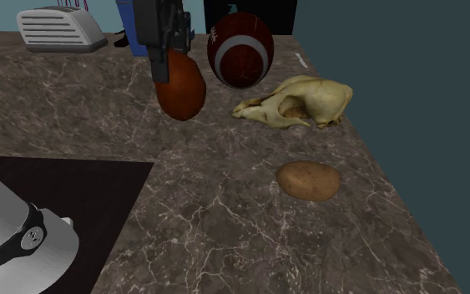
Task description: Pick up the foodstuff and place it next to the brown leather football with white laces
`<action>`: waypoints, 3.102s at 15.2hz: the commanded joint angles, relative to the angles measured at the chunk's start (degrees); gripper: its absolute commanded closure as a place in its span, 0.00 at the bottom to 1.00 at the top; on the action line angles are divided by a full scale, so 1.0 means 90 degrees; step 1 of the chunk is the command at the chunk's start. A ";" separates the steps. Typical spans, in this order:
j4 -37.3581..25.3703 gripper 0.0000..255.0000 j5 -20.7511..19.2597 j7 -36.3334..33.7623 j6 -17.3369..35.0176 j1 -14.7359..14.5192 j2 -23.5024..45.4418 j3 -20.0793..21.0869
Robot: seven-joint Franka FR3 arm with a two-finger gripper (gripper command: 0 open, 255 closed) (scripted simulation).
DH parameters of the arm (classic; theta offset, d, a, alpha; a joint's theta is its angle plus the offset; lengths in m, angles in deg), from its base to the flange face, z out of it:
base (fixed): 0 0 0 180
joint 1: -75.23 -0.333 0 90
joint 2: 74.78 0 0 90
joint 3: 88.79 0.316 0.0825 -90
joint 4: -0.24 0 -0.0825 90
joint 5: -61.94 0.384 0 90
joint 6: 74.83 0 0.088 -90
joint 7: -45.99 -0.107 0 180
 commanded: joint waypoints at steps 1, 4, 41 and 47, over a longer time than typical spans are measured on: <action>-0.0188 1.00 -0.0019 0.0034 -0.0195 0.0012 -0.0010 -0.0032; -0.0428 1.00 -0.0047 0.0085 -0.0444 0.0028 -0.0025 -0.0078; -0.6520 1.00 -0.2139 -0.4900 -0.3134 -0.1273 0.5556 0.3296; -0.6109 1.00 -0.2110 -0.4988 -0.2709 -0.1304 0.5575 0.3213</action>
